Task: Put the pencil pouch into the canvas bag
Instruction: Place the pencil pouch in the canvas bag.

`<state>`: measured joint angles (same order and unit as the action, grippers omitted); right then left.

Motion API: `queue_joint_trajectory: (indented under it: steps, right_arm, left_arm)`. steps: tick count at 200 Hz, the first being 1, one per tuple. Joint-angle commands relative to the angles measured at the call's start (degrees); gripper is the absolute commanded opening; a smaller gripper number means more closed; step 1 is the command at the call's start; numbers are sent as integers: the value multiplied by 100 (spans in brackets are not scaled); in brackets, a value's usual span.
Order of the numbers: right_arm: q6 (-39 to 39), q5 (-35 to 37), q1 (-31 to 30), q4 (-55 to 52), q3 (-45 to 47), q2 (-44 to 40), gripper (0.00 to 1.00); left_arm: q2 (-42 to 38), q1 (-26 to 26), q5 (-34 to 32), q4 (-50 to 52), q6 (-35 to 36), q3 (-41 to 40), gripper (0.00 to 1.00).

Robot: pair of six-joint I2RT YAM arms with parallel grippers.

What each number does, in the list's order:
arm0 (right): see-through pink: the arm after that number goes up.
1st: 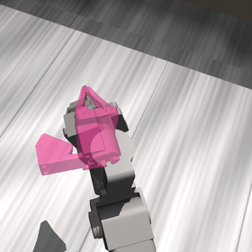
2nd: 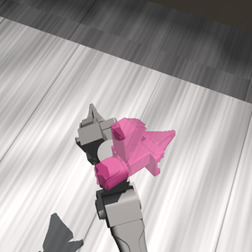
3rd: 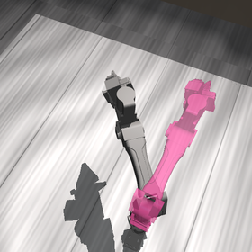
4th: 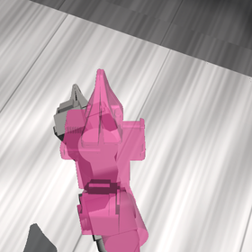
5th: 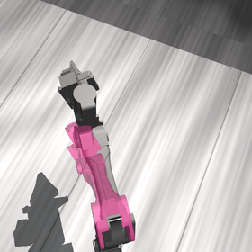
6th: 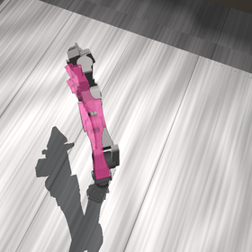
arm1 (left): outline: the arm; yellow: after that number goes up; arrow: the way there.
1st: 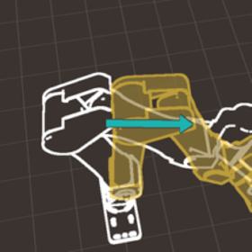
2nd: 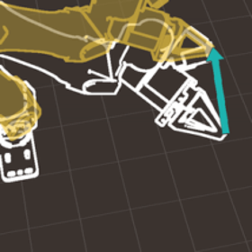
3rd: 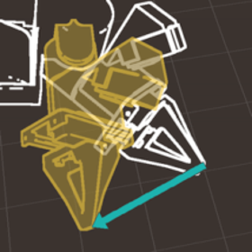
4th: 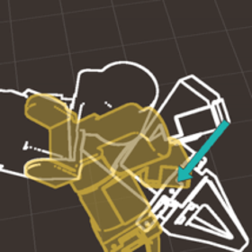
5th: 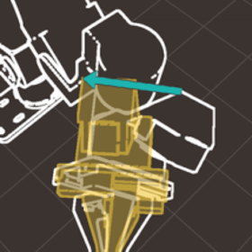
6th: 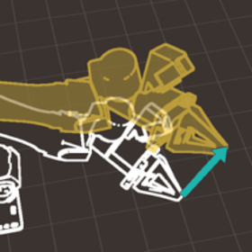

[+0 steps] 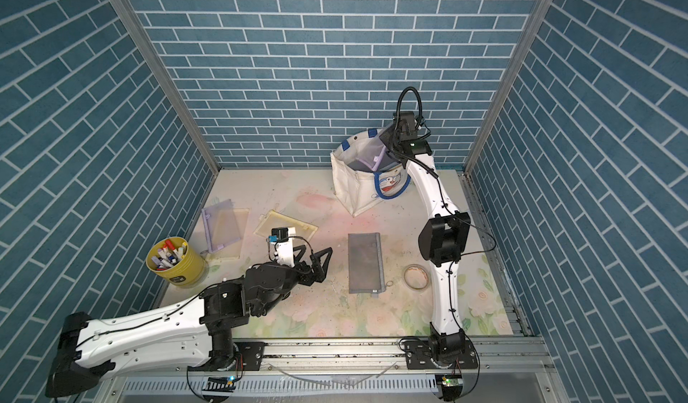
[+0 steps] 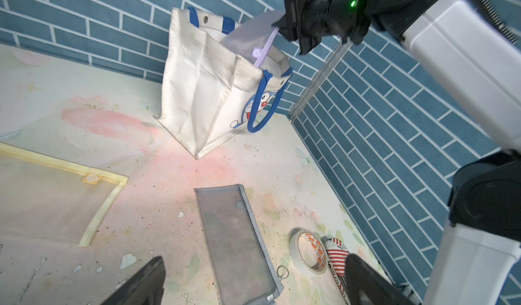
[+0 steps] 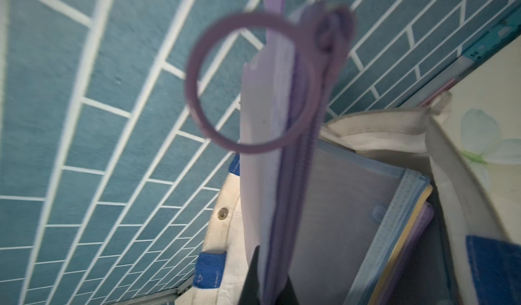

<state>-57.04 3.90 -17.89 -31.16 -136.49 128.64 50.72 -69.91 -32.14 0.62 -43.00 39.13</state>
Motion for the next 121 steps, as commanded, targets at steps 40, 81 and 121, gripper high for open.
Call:
queue_joint_trajectory:
  steps: [40, 81, 121]
  right_arm:
    - [83, -42, -280, 223, 765, -93, 0]
    - [120, 43, -331, -21, 652, -144, 10]
    - [359, -42, -320, -409, 509, -260, 47]
  left_arm:
    - [-824, -17, -611, 282, 17, -390, 99]
    - [-799, -14, -713, 209, 55, -393, 99]
    - [-493, -14, -710, -72, 91, -372, 99]
